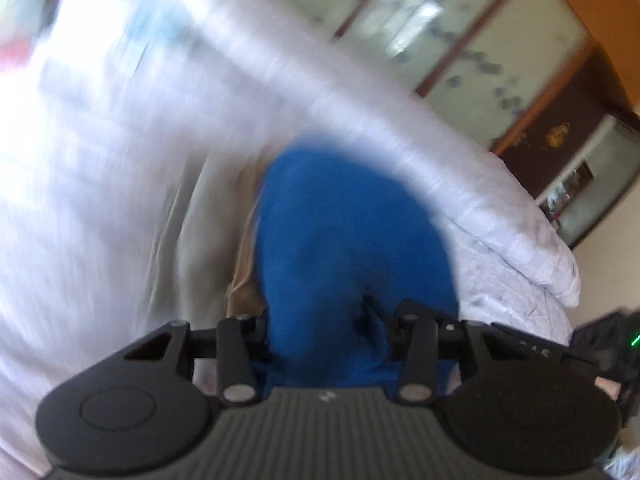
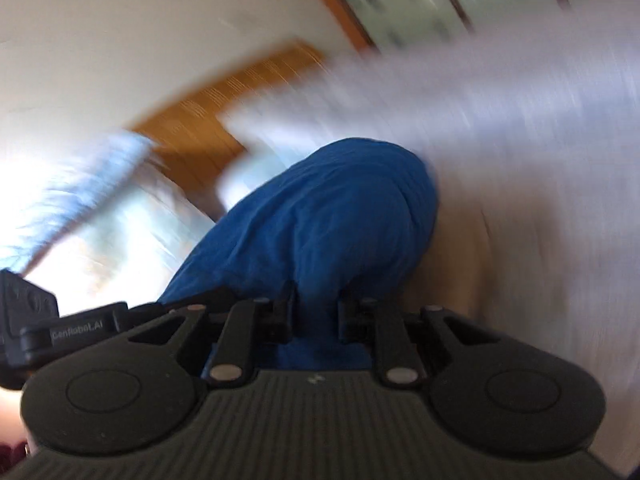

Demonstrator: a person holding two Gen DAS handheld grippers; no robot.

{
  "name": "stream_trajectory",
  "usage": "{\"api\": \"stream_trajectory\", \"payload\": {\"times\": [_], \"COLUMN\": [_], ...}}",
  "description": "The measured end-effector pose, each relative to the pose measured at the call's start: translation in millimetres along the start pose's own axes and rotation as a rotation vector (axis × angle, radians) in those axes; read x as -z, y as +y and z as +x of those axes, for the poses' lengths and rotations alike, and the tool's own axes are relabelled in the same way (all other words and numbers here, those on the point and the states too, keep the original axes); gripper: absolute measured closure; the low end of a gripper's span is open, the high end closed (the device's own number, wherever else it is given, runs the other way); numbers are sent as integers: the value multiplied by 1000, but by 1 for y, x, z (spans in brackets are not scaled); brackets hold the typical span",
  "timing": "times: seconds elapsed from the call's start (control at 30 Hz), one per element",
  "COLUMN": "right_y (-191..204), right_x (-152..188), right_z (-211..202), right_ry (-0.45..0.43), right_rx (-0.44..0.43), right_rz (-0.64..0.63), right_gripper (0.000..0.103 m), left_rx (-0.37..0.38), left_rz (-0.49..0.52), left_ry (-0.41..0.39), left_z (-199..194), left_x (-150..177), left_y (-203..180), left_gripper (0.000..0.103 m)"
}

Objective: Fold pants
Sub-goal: 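Lift the folded blue pants with both grippers and place them on the clothes stack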

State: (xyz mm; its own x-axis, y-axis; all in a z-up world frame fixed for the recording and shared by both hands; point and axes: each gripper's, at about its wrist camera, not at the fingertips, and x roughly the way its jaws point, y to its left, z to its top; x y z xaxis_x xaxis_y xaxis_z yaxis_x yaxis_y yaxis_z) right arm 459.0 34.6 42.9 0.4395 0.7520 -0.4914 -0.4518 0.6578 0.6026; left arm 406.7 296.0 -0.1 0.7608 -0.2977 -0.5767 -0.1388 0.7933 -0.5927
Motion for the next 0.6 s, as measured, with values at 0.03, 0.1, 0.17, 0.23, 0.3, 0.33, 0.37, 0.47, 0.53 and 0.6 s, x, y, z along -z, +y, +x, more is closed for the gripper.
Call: {"api": "stream_trajectory", "payload": {"times": [0.03,0.1,0.17,0.23,0.3,0.33,0.37,0.47,0.53,0.6], "right_y": [-23,-52,-52,-44,-35,-30,-24,-2,19,42], "right_x": [13,24,22,20,17,18,21,38,57,83], "right_z": [11,11,9,4,-8,-17,-34,-91,-125,-162], "right_ry": [23,-8,-16,-15,-18,-29,-51,-102,-95,-74], "right_rx": [-10,-118,-120,-94,-64,-36,-2,20,98,162], "right_rz": [104,267,240,199,191,192,186,133,82,31], "right_gripper": [81,81,81,74,61,53,52,52,52,52], "left_rx": [36,48,25,4,-22,-35,-52,-155,-224,-275], "left_rz": [-23,-11,-1,-11,-22,-20,-13,27,75,121], "left_ry": [-30,-37,-33,-30,-56,-76,-85,-76,-68,-55], "left_z": [-2,-1,0,-6,-29,-46,-62,-109,-136,-163], "left_x": [3,1,0,-2,0,3,8,37,63,93], "left_y": [6,3,-1,-11,-19,-22,-29,-54,-78,-99], "left_gripper": [62,59,59,55,49,46,46,46,46,45]}}
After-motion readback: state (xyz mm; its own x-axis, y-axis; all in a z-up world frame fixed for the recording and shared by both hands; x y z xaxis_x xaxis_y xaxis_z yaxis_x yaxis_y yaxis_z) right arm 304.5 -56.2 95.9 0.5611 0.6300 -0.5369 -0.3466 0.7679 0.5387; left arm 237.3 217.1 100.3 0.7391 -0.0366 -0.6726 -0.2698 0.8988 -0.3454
